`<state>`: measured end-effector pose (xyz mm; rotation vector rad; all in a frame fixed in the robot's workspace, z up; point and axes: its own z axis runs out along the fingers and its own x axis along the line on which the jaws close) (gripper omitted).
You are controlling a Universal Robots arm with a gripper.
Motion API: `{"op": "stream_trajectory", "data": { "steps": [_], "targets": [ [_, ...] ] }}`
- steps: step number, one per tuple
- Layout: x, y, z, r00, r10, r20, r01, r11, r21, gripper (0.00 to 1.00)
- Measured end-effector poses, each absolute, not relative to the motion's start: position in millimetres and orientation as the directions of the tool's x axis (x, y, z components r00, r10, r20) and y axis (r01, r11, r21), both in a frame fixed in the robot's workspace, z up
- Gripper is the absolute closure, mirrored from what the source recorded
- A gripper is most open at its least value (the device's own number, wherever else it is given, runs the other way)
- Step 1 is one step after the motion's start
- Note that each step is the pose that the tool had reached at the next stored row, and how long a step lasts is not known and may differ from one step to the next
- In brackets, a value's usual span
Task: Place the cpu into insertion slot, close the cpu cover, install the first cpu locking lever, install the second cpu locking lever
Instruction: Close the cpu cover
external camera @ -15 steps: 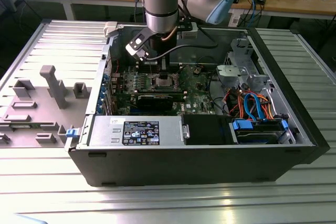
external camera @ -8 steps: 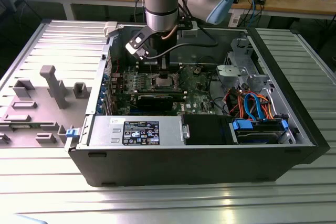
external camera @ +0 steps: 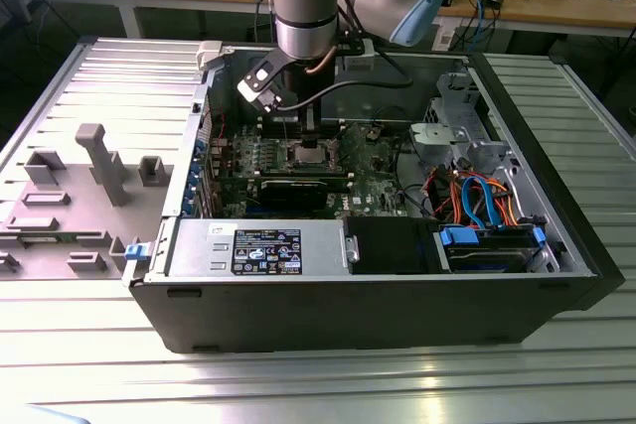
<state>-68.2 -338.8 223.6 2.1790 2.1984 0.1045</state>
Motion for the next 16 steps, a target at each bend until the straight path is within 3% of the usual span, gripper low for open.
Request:
{"op": "stream_trajectory", "data": {
  "steps": [8, 16],
  "targets": [
    [-68.1, -338.8, 229.6, -0.009, 1.0, 0.018, 0.997, 0.008, 0.078, 0.89],
    [-67.4, -338.8, 234.8, -0.009, 1.0, 0.018, 0.999, 0.008, 0.045, 0.89]
  ]
}}
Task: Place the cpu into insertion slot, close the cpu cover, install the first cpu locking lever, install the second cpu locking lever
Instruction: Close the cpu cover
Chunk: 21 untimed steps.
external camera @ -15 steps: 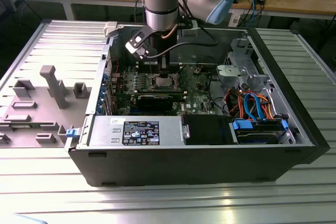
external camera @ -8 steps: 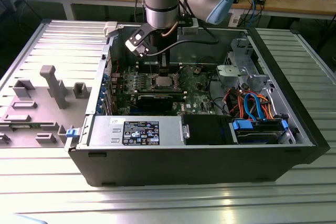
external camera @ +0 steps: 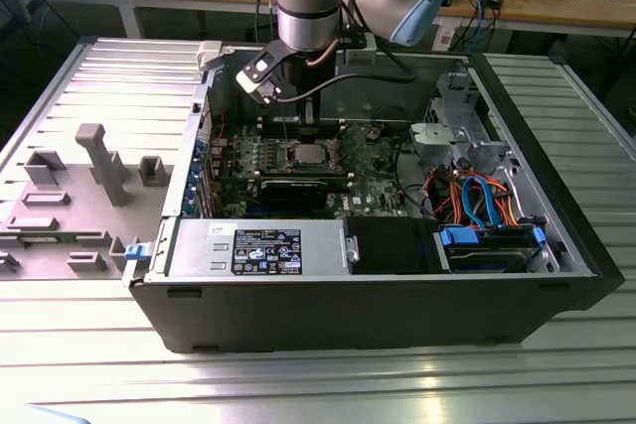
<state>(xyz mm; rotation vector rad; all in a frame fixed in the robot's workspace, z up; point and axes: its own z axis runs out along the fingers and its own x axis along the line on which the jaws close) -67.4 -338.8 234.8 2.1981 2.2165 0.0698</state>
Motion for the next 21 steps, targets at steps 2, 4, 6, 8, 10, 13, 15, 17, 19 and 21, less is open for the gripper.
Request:
{"op": "stream_trajectory", "data": {
  "steps": [2, 4, 6, 8, 10, 13, 15, 17, 19, 21],
  "targets": [
    [-67.4, -338.7, 235.0, -0.009, 1.0, 0.019, 0.999, 0.008, 0.045, 0.89],
    [-67.4, -338.8, 235.1, -0.009, 1.0, 0.019, 0.999, 0.008, 0.045, 0.89],
    [-67.4, -338.8, 235.1, -0.009, 1.0, 0.019, 0.999, 0.008, 0.045, 0.89],
    [-67.0, -338.8, 235.1, -0.009, 1.0, 0.019, 0.999, 0.008, 0.045, 0.89],
    [-64.0, -338.8, 235.2, -0.009, 1.0, 0.019, 0.999, 0.008, 0.044, 0.89],
    [-63.3, -338.7, 237.0, -0.009, 1.0, 0.019, 0.999, 0.008, 0.044, 0.89],
    [-63.3, -338.7, 240.4, -0.009, 1.0, 0.019, 0.999, 0.008, 0.043, 0.89],
    [-63.2, -338.7, 245.7, -0.009, 1.0, 0.019, 0.999, 0.008, 0.042, 0.89],
    [-63.1, -338.7, 252.5, -0.009, 1.0, 0.019, 0.999, 0.008, 0.039, 0.89],
    [-63.1, -338.7, 259.9, -0.009, 1.0, 0.019, 0.999, 0.008, 0.037, 0.89]
  ]
}}
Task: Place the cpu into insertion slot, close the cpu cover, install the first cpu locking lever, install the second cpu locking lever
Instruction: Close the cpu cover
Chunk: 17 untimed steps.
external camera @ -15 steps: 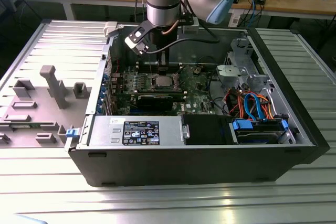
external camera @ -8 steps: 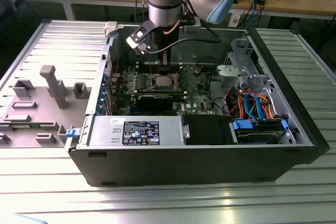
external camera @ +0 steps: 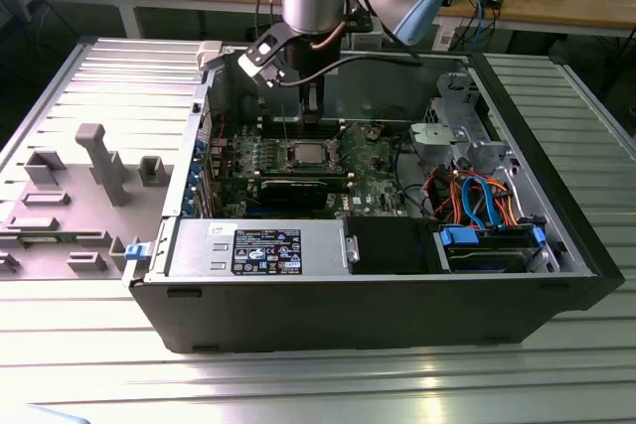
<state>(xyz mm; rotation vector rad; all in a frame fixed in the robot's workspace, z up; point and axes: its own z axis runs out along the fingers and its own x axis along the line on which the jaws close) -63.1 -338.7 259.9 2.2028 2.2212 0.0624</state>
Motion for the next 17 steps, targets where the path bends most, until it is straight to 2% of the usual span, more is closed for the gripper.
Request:
{"op": "stream_trajectory", "data": {
  "steps": [4, 17],
  "targets": [
    [-63.0, -338.7, 268.7, -0.009, 1.0, 0.019, 0.999, 0.008, 0.034, 0.89],
    [-60.5, -338.7, 269.0, -0.009, 1.0, 0.019, 0.999, 0.008, 0.033, 0.89]
  ]
}}
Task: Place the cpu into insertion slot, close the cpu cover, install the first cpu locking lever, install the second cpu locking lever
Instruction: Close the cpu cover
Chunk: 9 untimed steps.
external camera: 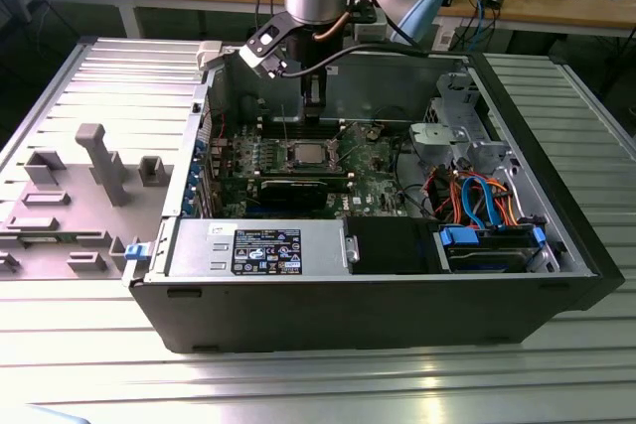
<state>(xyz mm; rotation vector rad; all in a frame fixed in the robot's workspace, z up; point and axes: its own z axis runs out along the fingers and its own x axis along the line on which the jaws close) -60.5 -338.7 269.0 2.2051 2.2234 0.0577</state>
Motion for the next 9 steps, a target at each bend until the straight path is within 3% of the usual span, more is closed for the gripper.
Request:
{"op": "stream_trajectory", "data": {
  "steps": [9],
  "targets": [
    [-60.3, -338.7, 272.6, -0.009, 1.0, 0.019, 0.999, 0.008, 0.032, 0.89]
  ]
}}
